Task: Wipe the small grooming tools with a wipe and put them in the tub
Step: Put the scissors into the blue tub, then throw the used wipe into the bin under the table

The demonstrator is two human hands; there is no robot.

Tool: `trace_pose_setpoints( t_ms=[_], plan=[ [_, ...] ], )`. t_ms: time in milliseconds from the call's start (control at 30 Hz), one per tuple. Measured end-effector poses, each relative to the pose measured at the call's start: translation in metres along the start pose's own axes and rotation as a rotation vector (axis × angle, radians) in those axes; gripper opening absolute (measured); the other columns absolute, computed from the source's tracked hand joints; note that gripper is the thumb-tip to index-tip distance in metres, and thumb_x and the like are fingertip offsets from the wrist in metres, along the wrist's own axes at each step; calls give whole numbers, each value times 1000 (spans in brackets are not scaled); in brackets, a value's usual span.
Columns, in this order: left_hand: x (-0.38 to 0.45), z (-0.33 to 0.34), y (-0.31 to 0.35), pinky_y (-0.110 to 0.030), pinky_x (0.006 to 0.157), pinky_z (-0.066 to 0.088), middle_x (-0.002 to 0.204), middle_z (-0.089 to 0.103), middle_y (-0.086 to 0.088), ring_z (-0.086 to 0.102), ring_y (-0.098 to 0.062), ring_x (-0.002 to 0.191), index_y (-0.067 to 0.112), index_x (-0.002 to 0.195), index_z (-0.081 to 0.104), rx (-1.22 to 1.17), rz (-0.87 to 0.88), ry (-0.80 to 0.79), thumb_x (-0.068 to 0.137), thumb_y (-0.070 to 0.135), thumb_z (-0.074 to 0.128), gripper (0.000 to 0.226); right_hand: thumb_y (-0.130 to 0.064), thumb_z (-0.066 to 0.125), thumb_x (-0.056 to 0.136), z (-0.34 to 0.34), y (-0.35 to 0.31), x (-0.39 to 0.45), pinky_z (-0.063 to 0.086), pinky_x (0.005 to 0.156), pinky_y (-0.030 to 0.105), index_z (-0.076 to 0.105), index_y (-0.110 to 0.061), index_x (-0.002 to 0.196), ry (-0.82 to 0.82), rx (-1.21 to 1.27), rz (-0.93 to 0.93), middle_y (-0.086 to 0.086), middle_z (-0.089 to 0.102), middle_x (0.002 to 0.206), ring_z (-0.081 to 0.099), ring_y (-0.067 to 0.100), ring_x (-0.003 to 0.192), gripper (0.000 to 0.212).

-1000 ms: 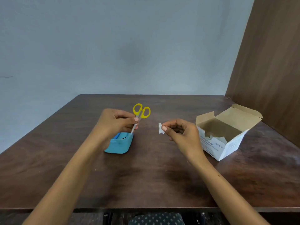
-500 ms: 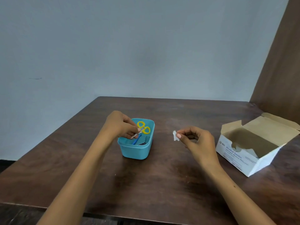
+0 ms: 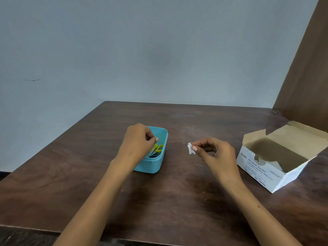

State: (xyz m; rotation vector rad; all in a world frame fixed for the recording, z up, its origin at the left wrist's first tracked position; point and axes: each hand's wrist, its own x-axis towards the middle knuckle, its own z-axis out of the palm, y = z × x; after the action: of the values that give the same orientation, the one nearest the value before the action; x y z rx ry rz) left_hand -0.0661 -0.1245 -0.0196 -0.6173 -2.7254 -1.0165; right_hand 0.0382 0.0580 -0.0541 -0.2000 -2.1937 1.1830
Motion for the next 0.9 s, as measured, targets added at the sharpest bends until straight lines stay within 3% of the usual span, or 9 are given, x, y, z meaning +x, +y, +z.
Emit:
trace_pose_setpoints(
  t_ms=[100, 167, 267, 367, 467, 633, 733, 900],
  plan=[
    [-14, 6, 12, -38, 73, 53, 78, 70, -1, 65, -18, 76, 12, 79, 69, 32, 117, 191, 87, 21, 62, 14, -15, 73, 80, 0, 0, 0, 47, 66, 13, 70, -26, 77, 3, -6, 1, -16, 69, 77, 64, 0, 76, 12],
    [-25, 12, 24, -34, 72, 51, 82, 70, 3, 63, -14, 79, 14, 82, 68, -1, 238, 285, 88, 21, 61, 11, -14, 73, 79, -1, 0, -1, 47, 66, 9, 70, -26, 76, 10, -4, 3, -17, 68, 76, 63, -1, 75, 14],
    [-37, 23, 40, -34, 69, 51, 85, 68, 3, 62, -13, 78, 14, 85, 67, -41, 397, 317, 88, 17, 60, 8, -12, 73, 79, 0, 2, 0, 46, 66, 7, 70, -25, 76, 20, 0, 11, -17, 68, 74, 62, -2, 77, 14],
    [-43, 40, 52, -38, 68, 52, 86, 68, 2, 62, -15, 79, 13, 90, 66, -109, 470, 289, 88, 14, 57, 9, -13, 73, 79, -3, 4, -2, 50, 69, 17, 70, -26, 75, 44, 3, 26, -16, 68, 73, 63, 0, 74, 13],
    [-43, 57, 57, -36, 72, 53, 91, 70, 2, 64, -15, 84, 13, 97, 65, -206, 442, 255, 89, 13, 57, 12, -13, 73, 78, -10, 8, -3, 52, 70, 20, 68, -30, 72, 74, -11, 35, -17, 68, 71, 64, 1, 73, 18],
    [-39, 79, 64, -3, 68, 41, 100, 70, 3, 64, -6, 92, 16, 110, 61, -427, 259, 146, 90, 15, 58, 20, -12, 73, 79, -31, 14, -3, 47, 65, 10, 68, -23, 72, 132, -77, 32, -16, 67, 70, 63, 2, 70, 14],
    [-37, 88, 69, 1, 67, 39, 100, 70, 2, 62, -6, 92, 17, 111, 59, -504, 189, 89, 91, 15, 57, 20, -13, 72, 79, -40, 19, -6, 42, 60, 4, 69, -20, 75, 154, -168, 3, -14, 66, 71, 62, 1, 69, 9],
    [-40, 101, 68, -6, 69, 44, 102, 69, 2, 64, -8, 91, 15, 110, 61, -484, 147, 48, 90, 15, 58, 20, -10, 71, 79, -38, 27, -12, 42, 59, 7, 69, -17, 75, 144, -198, -28, -10, 68, 72, 61, 3, 68, 9]
  ],
)
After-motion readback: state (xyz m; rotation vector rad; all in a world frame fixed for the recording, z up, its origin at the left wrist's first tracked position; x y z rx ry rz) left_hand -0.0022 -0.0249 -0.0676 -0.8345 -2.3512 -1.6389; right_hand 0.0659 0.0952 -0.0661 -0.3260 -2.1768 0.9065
